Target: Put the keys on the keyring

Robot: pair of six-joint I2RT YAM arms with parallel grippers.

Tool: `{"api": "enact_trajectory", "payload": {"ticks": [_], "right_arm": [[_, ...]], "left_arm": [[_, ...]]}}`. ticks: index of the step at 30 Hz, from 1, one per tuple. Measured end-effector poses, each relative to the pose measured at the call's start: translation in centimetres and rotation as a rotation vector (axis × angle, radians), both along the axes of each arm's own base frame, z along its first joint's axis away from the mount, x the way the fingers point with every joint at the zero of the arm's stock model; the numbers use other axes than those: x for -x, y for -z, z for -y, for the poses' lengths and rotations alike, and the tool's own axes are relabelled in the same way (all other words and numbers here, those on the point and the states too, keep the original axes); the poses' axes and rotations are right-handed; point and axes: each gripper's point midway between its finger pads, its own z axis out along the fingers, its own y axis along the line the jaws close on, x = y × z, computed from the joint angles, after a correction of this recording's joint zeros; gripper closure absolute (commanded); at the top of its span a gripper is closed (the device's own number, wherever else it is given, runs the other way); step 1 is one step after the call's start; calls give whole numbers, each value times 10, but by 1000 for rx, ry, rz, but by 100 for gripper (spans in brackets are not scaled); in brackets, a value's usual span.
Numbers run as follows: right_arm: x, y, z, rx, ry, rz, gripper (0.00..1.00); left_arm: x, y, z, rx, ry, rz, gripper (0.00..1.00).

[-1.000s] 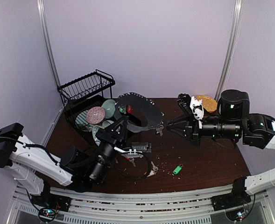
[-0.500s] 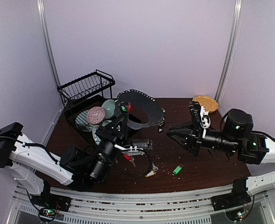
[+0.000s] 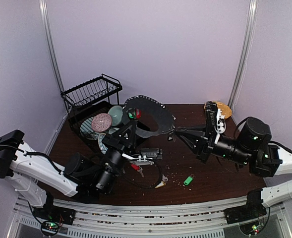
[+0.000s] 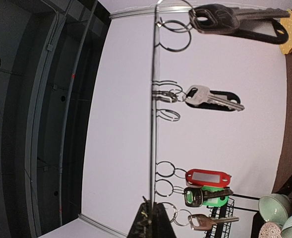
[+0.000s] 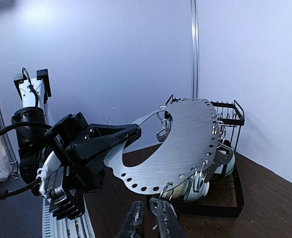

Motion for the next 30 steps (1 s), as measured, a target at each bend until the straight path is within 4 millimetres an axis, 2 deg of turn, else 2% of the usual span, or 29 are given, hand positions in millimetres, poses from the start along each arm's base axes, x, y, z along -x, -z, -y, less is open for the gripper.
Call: {"api": "enact_trajectory", "payload": {"ticks": [3, 10, 18, 25, 30], "right_arm": [[0, 2, -1, -5, -2, 0, 78], [-4, 9, -7, 9, 9, -6, 78], [-11, 23, -13, 48, 36, -19, 90], [-15, 21, -10, 44, 61, -18, 81], [-14, 19, -9, 38, 61, -13, 79]], "left_arm": [[0, 0, 0, 0, -1, -1, 100], [0, 0, 0, 0, -3, -2, 100], [-1, 1, -1, 0, -5, -4, 100], [-1, 1, -1, 0, -5, -4, 100], [-1, 1, -1, -1, -5, -4, 100]]}}
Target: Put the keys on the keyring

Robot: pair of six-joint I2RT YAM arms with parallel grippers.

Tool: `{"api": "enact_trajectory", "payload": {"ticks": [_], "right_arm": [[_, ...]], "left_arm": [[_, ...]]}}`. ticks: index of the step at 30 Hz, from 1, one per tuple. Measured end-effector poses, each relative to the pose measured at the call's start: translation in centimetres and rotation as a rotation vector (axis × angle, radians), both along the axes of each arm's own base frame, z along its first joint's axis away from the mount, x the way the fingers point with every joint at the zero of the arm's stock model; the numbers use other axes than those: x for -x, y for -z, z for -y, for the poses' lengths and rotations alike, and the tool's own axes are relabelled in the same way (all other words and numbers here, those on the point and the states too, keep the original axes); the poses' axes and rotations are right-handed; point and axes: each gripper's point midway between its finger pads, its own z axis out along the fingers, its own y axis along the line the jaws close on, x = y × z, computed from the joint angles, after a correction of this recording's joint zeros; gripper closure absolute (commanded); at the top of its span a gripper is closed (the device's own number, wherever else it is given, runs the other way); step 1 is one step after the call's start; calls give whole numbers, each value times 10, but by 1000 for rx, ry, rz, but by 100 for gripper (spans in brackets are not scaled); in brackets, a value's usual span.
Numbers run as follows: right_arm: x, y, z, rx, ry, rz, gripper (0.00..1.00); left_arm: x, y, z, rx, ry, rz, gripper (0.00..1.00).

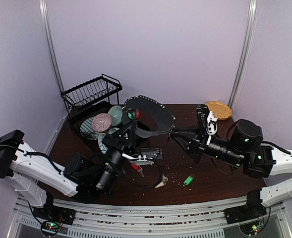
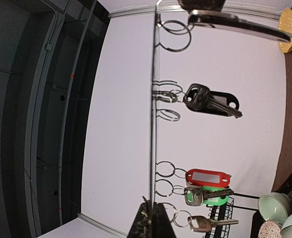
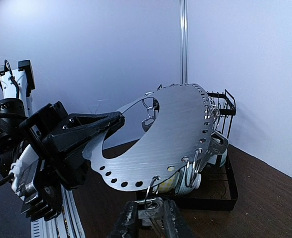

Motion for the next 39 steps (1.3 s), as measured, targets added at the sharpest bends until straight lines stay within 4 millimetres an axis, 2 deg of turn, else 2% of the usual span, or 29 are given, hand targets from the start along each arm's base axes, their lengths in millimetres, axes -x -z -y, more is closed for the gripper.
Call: {"api": "enact_trajectory", "payload": {"ticks": [9, 18, 24, 27, 33, 39], "right_arm": [[2, -8, -1, -15, -12, 8, 100], [1, -7, 0, 36, -7, 14, 100], [-9, -14, -2, 236, 36, 22, 100], [-16, -6, -4, 359, 67, 15, 100], [-24, 24, 8, 571, 114, -5, 100], [-22, 28, 12, 667, 100, -11, 100]], "left_arm": [[0, 0, 0, -2, -1, -1, 100], [-1, 1, -1, 0, -4, -3, 100], [0, 0, -7, 29, 0, 6, 100], [-4, 6, -7, 16, -10, 4, 100], [-7, 27, 2, -51, -13, 0, 100], [-4, 32, 6, -75, 11, 15, 100]]}}
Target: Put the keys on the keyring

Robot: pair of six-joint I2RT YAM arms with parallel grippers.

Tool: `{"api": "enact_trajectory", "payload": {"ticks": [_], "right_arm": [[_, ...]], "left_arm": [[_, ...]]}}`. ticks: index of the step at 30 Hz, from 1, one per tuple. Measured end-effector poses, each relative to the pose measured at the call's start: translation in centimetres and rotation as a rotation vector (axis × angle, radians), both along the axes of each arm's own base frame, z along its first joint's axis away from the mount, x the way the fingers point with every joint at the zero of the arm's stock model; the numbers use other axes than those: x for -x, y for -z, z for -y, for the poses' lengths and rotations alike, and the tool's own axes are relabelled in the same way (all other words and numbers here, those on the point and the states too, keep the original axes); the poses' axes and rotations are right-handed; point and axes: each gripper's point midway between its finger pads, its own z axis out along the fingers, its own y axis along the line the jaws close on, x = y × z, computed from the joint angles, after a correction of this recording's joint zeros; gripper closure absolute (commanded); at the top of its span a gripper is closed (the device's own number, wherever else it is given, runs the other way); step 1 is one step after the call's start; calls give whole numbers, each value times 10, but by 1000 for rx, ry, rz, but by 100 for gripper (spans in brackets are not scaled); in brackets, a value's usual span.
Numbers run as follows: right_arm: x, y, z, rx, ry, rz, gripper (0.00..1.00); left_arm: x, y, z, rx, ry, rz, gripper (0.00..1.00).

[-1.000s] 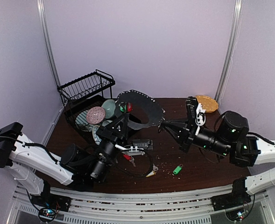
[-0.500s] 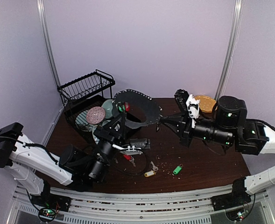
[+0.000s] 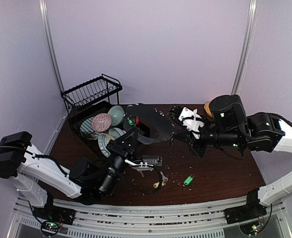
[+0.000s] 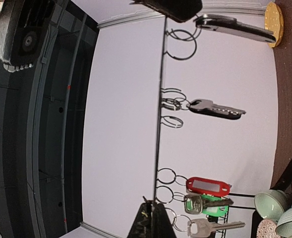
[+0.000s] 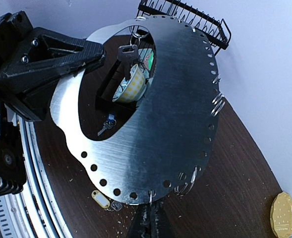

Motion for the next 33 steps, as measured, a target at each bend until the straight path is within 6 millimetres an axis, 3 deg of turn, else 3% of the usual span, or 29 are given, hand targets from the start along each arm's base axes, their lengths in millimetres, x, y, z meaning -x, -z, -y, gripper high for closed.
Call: {"api": "enact_trajectory", "payload": {"ticks": [9, 23, 30, 33], "right_arm": [[-1, 7, 5, 124, -75, -88, 100], [-5, 41, 3, 285, -148, -212, 100], [-4, 47, 1, 323, -178, -239, 100], [-4, 49, 1, 335, -189, -237, 92]], "left_arm": [[2, 4, 4, -18, 22, 13, 100], [0, 23, 8, -88, 14, 0, 100], [-1, 26, 9, -99, 9, -4, 100], [-2, 27, 9, -103, 5, -7, 100]]}}
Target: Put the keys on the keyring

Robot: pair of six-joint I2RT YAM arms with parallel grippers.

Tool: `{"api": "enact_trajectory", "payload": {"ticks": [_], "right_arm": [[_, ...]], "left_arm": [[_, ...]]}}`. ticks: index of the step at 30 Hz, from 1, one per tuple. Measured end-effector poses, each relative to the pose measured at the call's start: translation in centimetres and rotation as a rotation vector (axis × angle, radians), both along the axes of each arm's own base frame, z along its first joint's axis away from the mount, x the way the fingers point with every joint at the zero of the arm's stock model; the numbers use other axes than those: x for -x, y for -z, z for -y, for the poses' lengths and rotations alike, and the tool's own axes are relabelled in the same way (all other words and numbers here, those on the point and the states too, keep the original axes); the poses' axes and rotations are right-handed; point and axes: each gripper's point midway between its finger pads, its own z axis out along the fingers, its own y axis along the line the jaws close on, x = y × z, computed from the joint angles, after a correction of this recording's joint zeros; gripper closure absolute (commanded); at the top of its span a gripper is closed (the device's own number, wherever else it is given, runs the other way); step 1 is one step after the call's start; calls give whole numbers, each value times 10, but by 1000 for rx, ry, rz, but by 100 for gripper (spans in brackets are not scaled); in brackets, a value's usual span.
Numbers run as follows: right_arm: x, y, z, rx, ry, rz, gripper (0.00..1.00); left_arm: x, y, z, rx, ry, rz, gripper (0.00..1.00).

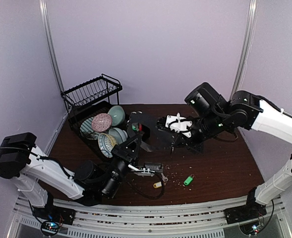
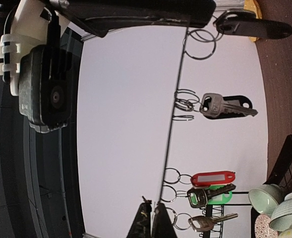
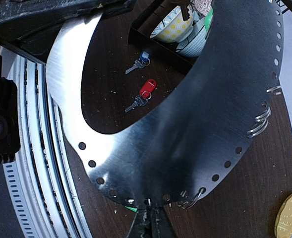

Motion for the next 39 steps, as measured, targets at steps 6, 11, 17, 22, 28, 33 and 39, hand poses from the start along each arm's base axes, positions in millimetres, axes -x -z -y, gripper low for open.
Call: {"api": "enact_trajectory", "payload": {"ticks": [6, 11, 17, 22, 28, 33, 39], "right_arm": [[-3, -2, -1, -14, -2, 19, 86], [-1, -9, -1, -83, -3, 38, 77], [7, -16, 0, -157, -16, 31, 68], [19, -20, 8, -213, -39, 1, 61], [36, -39, 25, -318, -68, -28, 57], [41, -62, 37, -419, -60, 6, 57], [31, -80, 45, -511, 7, 74, 57]], "left_arm": [[-2, 2, -2, 3, -14, -8, 100], [-1, -1, -3, 16, -9, -3, 100], [3, -4, -1, 31, 8, 4, 100], [5, -6, -2, 38, 9, 1, 100], [1, -18, -15, 85, -38, -21, 100], [-5, -22, -20, 81, -82, -54, 100], [-15, -10, -2, 72, -59, -279, 100]]}}
